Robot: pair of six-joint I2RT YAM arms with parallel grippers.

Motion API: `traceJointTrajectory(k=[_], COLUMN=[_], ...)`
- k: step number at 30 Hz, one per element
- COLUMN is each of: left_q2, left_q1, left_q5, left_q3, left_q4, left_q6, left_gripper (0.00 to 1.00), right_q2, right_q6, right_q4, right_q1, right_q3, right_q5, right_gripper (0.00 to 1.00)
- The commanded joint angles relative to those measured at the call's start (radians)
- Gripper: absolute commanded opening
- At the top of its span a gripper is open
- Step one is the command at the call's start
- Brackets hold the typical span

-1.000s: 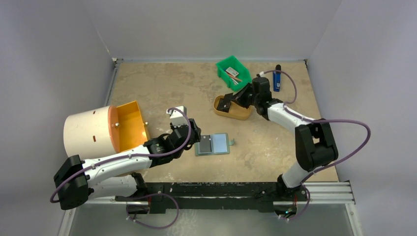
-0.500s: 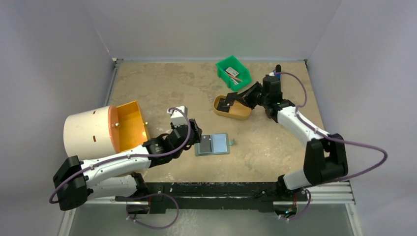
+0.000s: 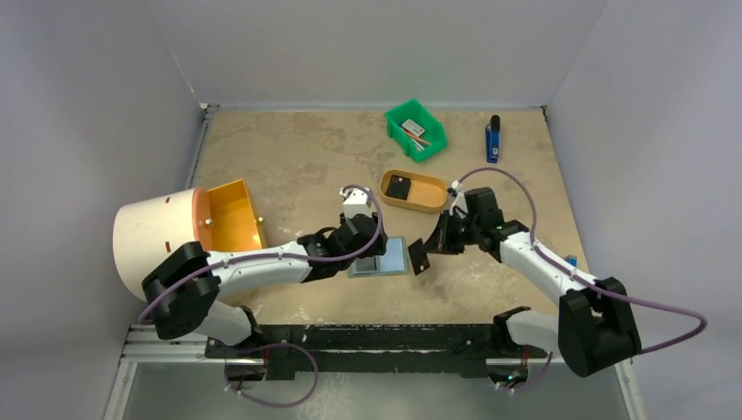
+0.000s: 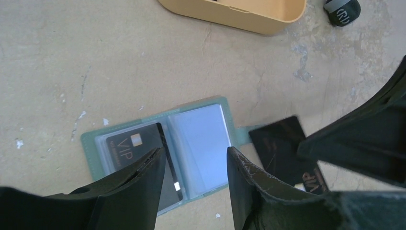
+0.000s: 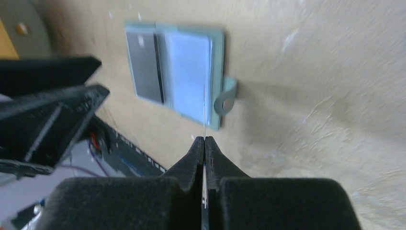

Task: Put the credit cards into the card holder
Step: Turn over the card slot in the card holder.

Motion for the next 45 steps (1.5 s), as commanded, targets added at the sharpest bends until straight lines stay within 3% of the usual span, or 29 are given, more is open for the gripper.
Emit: traceJointTrajectory(k=[1,36,38,45], left_q2=[0.053,0.232,0.247,0.297], left_q1=[-0.004,-0.003,-0.003,-0.003], left_q5=[0.031,-0.014,-0.023,-0.063], left_q3=[0.071,0.082,0.092,0.125], left_q4=[0.073,-0.006,-0.031,-0.101], left_q6=[-0.005,0.012,0.011,0.001], left_gripper=[0.49,0.40,0.36,0.05], right_q2=[0.030,0.287,0.289,0.274], right_q6=[-0.068,0.004,0.004,0.008], right_q4=[0.004,0.127,0.131,0.125], right_q1=[0.041,0.140,0.141,0.145], right_q3=[0.007,0.023,0.023,0.023], right_q5=[-0.104,-0.093,-0.093,-0.095], right_gripper=[0.00,0.00,0.00,0.00])
